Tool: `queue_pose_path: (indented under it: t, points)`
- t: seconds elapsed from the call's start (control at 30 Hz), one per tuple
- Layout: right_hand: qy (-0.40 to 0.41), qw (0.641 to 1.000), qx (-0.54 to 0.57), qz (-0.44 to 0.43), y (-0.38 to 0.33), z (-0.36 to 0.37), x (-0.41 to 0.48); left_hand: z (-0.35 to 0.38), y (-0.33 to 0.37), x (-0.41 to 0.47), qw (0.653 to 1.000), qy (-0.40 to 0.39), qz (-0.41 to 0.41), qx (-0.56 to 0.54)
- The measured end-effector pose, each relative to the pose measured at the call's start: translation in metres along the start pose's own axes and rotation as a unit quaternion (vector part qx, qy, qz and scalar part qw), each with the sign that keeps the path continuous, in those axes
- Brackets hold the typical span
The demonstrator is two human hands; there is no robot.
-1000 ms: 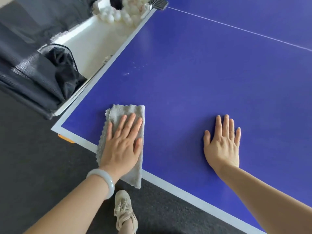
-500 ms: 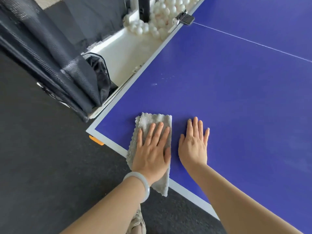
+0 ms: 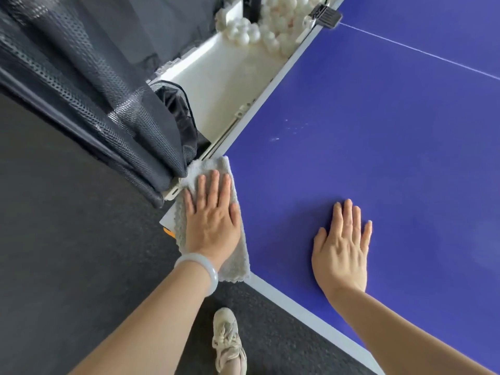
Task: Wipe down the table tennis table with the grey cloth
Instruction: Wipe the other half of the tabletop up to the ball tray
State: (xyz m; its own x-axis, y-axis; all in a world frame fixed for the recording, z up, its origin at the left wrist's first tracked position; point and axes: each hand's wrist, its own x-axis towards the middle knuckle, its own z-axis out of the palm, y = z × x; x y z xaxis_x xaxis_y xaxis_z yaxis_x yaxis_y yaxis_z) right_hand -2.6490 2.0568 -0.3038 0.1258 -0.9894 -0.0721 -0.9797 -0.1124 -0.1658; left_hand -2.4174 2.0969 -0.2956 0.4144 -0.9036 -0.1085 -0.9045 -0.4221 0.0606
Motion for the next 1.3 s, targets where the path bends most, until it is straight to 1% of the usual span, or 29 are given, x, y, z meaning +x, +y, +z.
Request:
queue_pose_path:
  t: [0.07, 0.13, 0.23, 0.27, 0.33, 0.37, 0.4, 0.5, 0.57, 0.6, 0.63, 0.73, 0.8, 0.87, 0.93, 0.97, 1.03, 1.07, 1.1, 1.17, 1.2, 1.23, 1.3]
  points:
    - [-0.001, 1.000, -0.005, 0.001, 0.000, -0.001, 0.000, 0.004, 0.022, -0.021, 1.000, 0.006, 0.030, -0.003]
    - [-0.004, 1.000, -0.007, 0.002, 0.000, -0.002, 0.000, 0.010, 0.054, -0.059, 0.994, 0.007, 0.102, -0.026]
    - [-0.013, 1.000, 0.000, 0.004, 0.000, -0.004, 0.000, 0.016, 0.092, -0.110, 0.975, -0.017, 0.211, -0.066]
    - [-0.014, 1.000, 0.004, 0.003, 0.000, -0.005, 0.000, 0.016, 0.093, -0.115, 0.968, -0.024, 0.242, -0.064]
    - [-0.009, 1.000, 0.005, 0.002, 0.000, -0.007, 0.000, 0.011, 0.070, -0.095, 0.956, -0.020, 0.290, -0.046]
    - [-0.005, 1.000, 0.002, 0.000, 0.000, -0.007, 0.000, 0.006, 0.051, -0.077, 0.957, -0.019, 0.288, -0.027]
    - [-0.004, 1.000, -0.002, -0.001, 0.000, -0.007, 0.000, 0.003, 0.029, -0.055, 0.964, -0.016, 0.264, -0.008]
    - [0.001, 1.000, -0.008, 0.005, -0.001, -0.004, 0.000, -0.004, -0.032, 0.007, 0.992, -0.024, 0.121, 0.016]
    - [-0.001, 1.000, -0.017, 0.008, -0.002, -0.002, 0.000, -0.003, -0.027, 0.011, 0.998, -0.016, 0.065, -0.001]
    - [-0.001, 1.000, -0.023, 0.009, -0.002, -0.002, -0.001, 0.000, -0.011, 0.000, 0.998, -0.006, 0.055, -0.014]
    - [0.002, 1.000, -0.028, 0.010, -0.003, -0.002, -0.001, 0.003, 0.011, -0.016, 0.998, -0.002, 0.062, -0.031]
    - [0.005, 0.999, -0.031, 0.007, -0.003, -0.001, 0.000, 0.015, 0.075, -0.069, 0.983, -0.010, 0.169, -0.070]
    - [0.000, 1.000, -0.028, 0.002, 0.000, -0.001, 0.001, 0.017, 0.093, -0.083, 0.976, -0.018, 0.202, -0.075]
    - [-0.006, 1.000, -0.020, -0.004, 0.001, -0.001, 0.000, 0.015, 0.086, -0.083, 0.968, -0.015, 0.242, -0.067]
    - [-0.010, 1.000, -0.014, -0.012, 0.000, -0.003, -0.002, 0.012, 0.061, -0.077, 0.954, -0.024, 0.293, -0.050]
    - [-0.011, 1.000, -0.012, -0.013, 0.000, -0.004, -0.002, 0.011, 0.045, -0.071, 0.955, -0.029, 0.292, -0.040]
    - [-0.009, 1.000, -0.008, -0.026, 0.001, -0.007, -0.002, 0.007, 0.014, -0.057, 0.972, -0.025, 0.230, -0.026]
    - [-0.005, 0.998, -0.012, -0.056, -0.001, -0.011, 0.000, 0.005, 0.002, -0.051, 0.981, -0.020, 0.192, -0.018]
    - [-0.001, 0.994, -0.021, -0.111, -0.006, -0.014, 0.003, 0.003, -0.006, -0.047, 0.986, -0.018, 0.164, -0.009]
    - [-0.002, 0.970, -0.028, -0.243, -0.025, -0.017, 0.014, 0.001, -0.009, -0.047, 0.991, -0.021, 0.134, -0.004]
    - [-0.011, 0.961, -0.018, -0.275, -0.037, -0.017, 0.022, 0.002, -0.005, -0.050, 0.993, -0.022, 0.115, -0.008]
    - [-0.018, 0.959, -0.003, -0.281, -0.050, -0.017, 0.032, 0.003, -0.001, -0.055, 0.996, -0.019, 0.089, -0.014]
    - [-0.038, 0.966, 0.017, -0.256, -0.070, -0.014, 0.050, 0.007, 0.007, -0.065, 0.999, -0.013, 0.025, -0.029]
